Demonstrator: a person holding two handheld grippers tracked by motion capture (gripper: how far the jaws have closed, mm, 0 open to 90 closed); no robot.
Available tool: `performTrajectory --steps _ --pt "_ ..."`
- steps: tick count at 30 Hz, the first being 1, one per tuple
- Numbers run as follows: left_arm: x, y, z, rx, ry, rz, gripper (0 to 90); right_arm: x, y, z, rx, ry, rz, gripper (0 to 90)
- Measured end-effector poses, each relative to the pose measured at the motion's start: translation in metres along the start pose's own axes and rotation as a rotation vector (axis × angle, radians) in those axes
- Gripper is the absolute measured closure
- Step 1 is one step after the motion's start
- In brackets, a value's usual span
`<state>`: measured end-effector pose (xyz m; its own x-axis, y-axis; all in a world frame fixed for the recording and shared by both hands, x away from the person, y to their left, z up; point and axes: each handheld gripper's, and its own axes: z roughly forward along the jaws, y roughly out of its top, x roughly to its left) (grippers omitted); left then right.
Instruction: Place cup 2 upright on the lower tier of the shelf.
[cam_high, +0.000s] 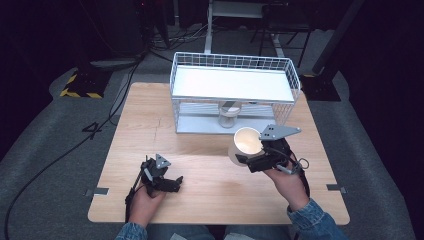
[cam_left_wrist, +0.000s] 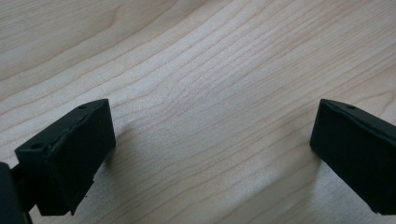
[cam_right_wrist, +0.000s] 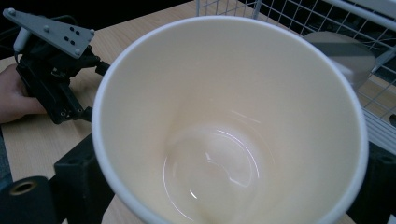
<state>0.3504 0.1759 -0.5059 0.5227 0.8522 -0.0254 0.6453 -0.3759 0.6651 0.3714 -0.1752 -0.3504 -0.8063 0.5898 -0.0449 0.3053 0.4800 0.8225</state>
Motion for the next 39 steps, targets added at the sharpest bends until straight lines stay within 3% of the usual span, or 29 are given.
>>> performTrajectory --steps 24,34,39 --pt "0.0 0.0 0.0 0.0 0.0 -0.001 0.5 -0.027 0.05 -0.003 -0.029 -0.026 -0.001 9.4" --pt "0.0 0.0 0.0 0.001 -0.002 -0.004 0.5 -0.043 0.075 0.0 -0.028 -0.075 0.001 9.4" --pt "0.0 0.001 0.0 0.002 0.0 -0.001 0.5 -0.053 0.088 0.003 -0.027 -0.122 -0.013 9.4"
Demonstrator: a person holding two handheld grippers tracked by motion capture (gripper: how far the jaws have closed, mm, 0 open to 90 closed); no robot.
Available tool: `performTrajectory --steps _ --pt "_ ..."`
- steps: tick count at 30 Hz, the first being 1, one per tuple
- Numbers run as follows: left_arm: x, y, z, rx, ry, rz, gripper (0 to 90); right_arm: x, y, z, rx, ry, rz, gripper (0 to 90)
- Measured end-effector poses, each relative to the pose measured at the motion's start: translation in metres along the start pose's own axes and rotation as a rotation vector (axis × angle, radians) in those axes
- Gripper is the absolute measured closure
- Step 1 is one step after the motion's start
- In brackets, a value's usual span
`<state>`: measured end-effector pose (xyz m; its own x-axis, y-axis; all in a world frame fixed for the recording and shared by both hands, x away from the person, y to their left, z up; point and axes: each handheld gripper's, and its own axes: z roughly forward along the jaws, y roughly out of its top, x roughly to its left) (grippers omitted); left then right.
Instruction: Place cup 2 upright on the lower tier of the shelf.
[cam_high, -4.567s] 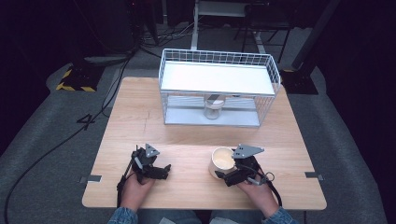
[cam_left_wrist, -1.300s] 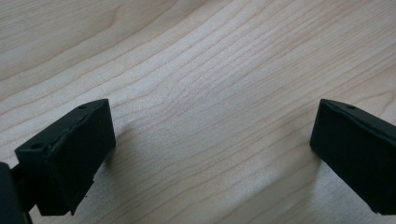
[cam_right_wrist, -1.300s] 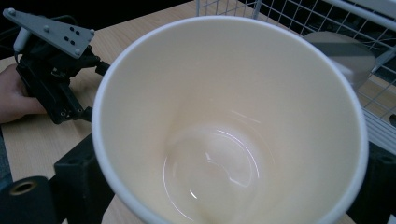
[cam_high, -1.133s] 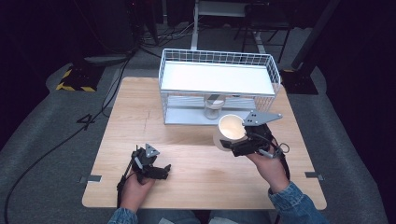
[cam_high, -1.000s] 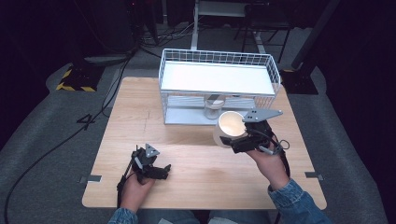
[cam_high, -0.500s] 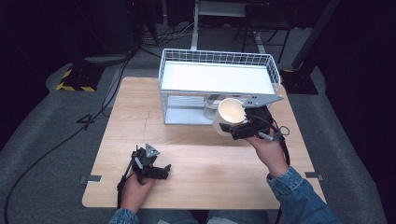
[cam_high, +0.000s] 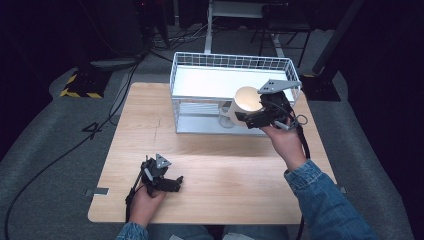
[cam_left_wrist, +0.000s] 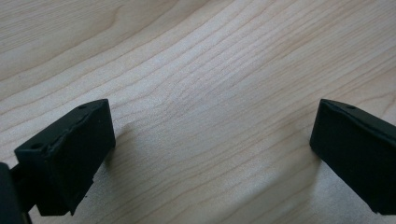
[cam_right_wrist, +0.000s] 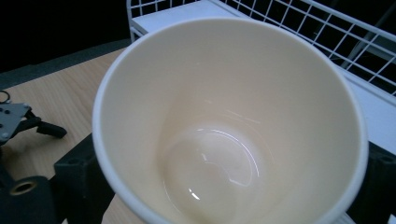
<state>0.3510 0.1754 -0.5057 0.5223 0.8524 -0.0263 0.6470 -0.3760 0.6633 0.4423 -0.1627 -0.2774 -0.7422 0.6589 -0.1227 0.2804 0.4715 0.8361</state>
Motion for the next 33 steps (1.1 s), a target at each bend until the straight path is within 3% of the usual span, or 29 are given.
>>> performTrajectory --steps 17,26,33 --pt "0.0 0.0 0.0 0.0 0.002 0.002 0.5 -0.042 0.031 0.016 0.016 -0.068 0.053 9.4" --pt "0.0 0.0 0.0 0.0 0.001 0.002 0.5 -0.063 0.039 0.031 0.025 -0.073 0.117 9.4" --pt "0.0 0.0 0.0 -0.001 0.001 0.001 0.5 -0.073 0.044 0.045 0.055 -0.1 0.126 9.4"
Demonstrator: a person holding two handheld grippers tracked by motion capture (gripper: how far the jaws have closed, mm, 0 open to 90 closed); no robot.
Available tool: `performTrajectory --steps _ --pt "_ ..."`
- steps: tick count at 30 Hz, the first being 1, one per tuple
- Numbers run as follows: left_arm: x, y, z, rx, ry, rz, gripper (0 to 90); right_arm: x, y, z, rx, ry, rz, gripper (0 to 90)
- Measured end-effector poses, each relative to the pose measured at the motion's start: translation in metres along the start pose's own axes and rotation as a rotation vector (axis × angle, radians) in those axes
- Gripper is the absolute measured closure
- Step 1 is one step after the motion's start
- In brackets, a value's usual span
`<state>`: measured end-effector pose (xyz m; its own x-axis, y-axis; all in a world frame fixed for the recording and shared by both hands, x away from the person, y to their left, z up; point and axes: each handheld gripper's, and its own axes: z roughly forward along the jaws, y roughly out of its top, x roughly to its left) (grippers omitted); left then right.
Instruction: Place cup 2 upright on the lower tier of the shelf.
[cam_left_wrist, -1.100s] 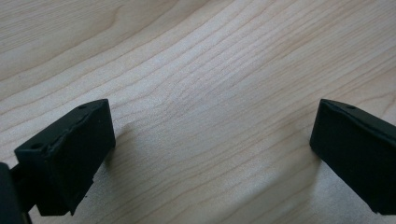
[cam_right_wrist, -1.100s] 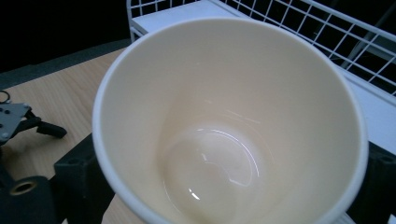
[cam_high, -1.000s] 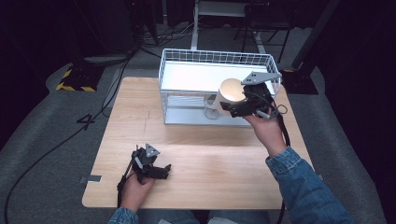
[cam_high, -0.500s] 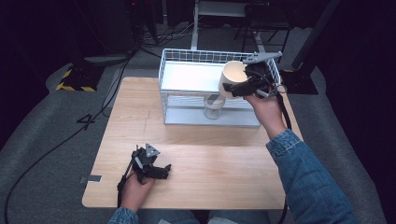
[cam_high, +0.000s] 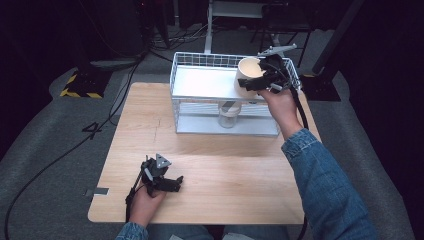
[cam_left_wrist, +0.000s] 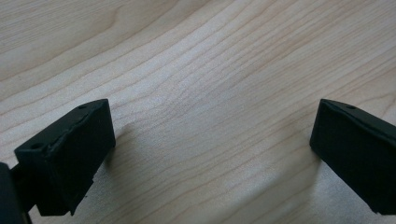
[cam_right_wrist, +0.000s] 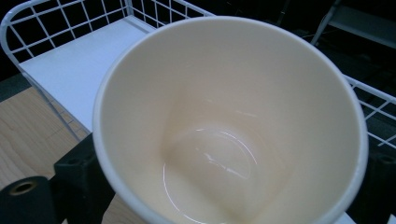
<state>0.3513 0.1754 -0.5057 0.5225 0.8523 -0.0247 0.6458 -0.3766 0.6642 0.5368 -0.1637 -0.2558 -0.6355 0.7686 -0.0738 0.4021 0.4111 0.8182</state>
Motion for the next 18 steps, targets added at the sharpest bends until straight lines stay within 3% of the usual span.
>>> performTrajectory --steps 18 --pt "0.0 0.0 0.0 -0.001 0.0 0.0 0.5 -0.015 0.008 0.03 0.04 -0.042 0.053 9.5"
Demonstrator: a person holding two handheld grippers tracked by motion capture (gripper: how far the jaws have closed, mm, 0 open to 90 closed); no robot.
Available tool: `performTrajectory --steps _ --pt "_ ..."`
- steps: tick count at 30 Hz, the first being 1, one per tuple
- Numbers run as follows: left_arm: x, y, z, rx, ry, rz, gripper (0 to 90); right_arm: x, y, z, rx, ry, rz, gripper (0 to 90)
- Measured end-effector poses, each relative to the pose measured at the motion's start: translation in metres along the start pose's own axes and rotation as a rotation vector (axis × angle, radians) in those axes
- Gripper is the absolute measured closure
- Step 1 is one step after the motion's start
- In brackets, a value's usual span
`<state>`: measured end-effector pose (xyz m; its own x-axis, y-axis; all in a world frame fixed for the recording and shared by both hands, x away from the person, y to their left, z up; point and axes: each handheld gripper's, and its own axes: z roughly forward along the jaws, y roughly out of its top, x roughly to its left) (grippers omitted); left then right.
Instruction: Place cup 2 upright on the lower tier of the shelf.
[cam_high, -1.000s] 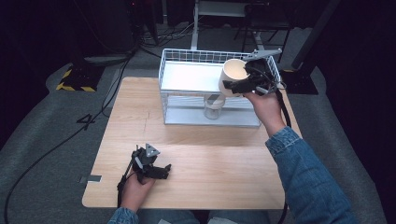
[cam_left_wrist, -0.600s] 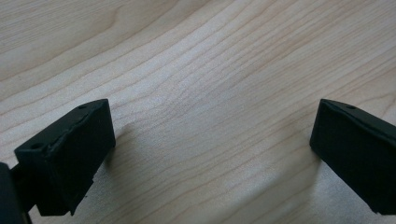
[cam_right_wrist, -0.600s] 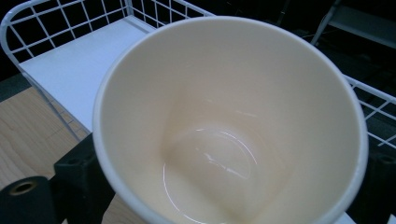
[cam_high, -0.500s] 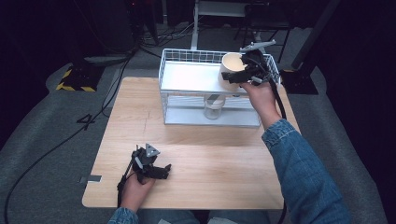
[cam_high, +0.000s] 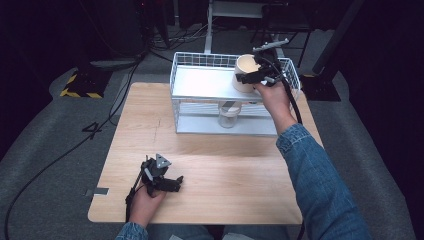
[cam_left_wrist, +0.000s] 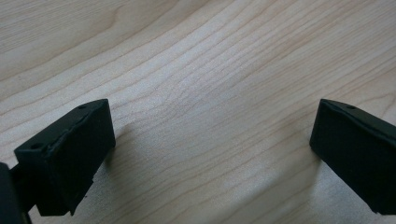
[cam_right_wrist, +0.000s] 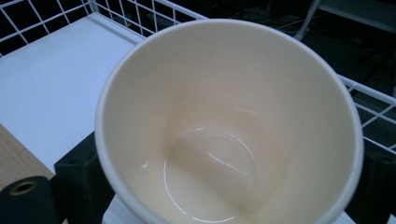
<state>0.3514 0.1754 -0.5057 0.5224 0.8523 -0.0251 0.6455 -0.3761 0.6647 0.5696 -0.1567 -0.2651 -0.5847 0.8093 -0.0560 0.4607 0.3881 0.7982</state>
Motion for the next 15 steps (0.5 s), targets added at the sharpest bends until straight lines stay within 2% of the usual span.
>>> performTrajectory --steps 15 --pt "0.0 0.0 -0.0001 0.001 0.0 0.001 0.5 -0.0099 0.0002 0.0058 -0.003 0.016 0.045 9.5"
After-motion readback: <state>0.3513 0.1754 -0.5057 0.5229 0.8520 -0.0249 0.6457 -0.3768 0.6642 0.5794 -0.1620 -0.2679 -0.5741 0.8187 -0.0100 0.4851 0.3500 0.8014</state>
